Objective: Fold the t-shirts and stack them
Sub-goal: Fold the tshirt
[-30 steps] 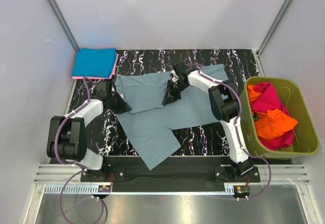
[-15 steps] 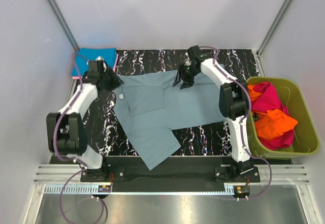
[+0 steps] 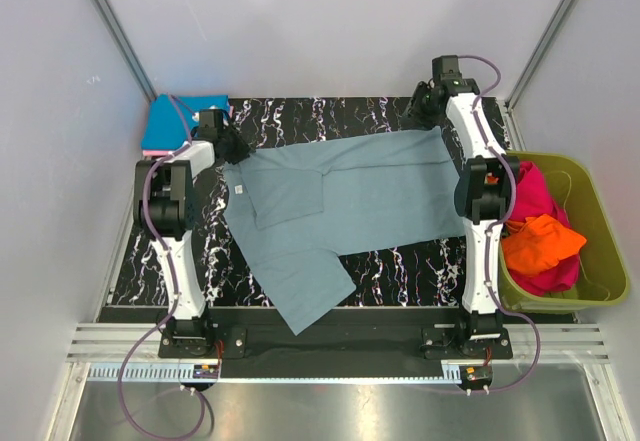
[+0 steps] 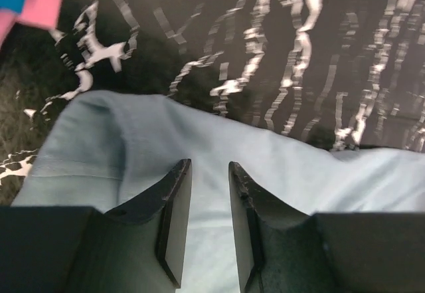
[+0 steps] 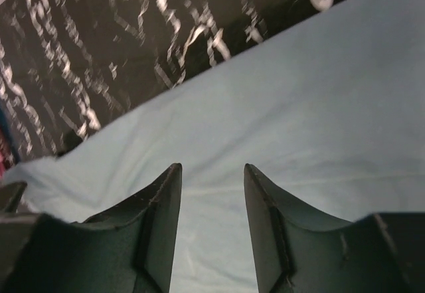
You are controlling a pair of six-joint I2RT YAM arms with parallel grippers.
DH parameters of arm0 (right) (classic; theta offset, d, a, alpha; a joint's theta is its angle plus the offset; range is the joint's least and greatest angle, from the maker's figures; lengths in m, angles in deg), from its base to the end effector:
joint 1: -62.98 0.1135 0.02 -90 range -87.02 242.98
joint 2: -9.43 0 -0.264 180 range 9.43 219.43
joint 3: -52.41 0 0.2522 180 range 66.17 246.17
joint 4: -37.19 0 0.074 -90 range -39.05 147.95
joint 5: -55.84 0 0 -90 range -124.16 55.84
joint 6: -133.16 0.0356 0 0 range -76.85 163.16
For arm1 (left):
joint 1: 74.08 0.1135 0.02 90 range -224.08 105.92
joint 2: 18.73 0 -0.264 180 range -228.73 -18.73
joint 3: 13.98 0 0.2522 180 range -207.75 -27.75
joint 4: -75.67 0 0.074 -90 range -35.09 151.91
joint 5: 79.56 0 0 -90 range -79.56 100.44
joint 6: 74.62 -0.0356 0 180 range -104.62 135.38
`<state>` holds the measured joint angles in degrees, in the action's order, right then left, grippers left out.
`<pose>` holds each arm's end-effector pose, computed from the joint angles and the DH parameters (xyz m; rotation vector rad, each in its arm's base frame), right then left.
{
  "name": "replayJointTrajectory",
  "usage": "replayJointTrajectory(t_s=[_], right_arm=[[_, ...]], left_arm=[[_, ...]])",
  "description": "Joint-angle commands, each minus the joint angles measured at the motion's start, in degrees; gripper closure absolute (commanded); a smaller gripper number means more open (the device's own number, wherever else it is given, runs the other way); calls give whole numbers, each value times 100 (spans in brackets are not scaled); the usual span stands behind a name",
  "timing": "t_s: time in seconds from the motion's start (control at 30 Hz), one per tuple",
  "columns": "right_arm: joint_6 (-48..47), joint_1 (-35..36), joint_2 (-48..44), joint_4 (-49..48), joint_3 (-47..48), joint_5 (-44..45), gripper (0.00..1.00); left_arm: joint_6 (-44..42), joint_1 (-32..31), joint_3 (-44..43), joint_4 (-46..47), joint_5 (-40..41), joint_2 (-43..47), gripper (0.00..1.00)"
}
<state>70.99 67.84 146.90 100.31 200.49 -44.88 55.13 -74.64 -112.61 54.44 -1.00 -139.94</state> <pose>0.5263 0.0514 0.2519 0.4240 2.4907 0.4685 0.4682 -0.0116 0.1671 -0.7049 2.2842 -0.5755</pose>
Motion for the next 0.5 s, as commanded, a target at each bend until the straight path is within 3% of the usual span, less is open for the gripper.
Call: replayJointTrajectory(t_s=[0.0, 0.2, 0.47], right_arm=[[-15, -46, 473, 91, 550, 483, 53], [-67, -363, 1097, 100, 1139, 843, 56], [-270, -706, 1871, 82, 1729, 1001, 49]], left_arm=[[226, 249, -277, 255, 160, -113, 67], [209, 556, -338, 61, 19, -403, 67], [-11, 794, -707, -88, -349, -658, 67]])
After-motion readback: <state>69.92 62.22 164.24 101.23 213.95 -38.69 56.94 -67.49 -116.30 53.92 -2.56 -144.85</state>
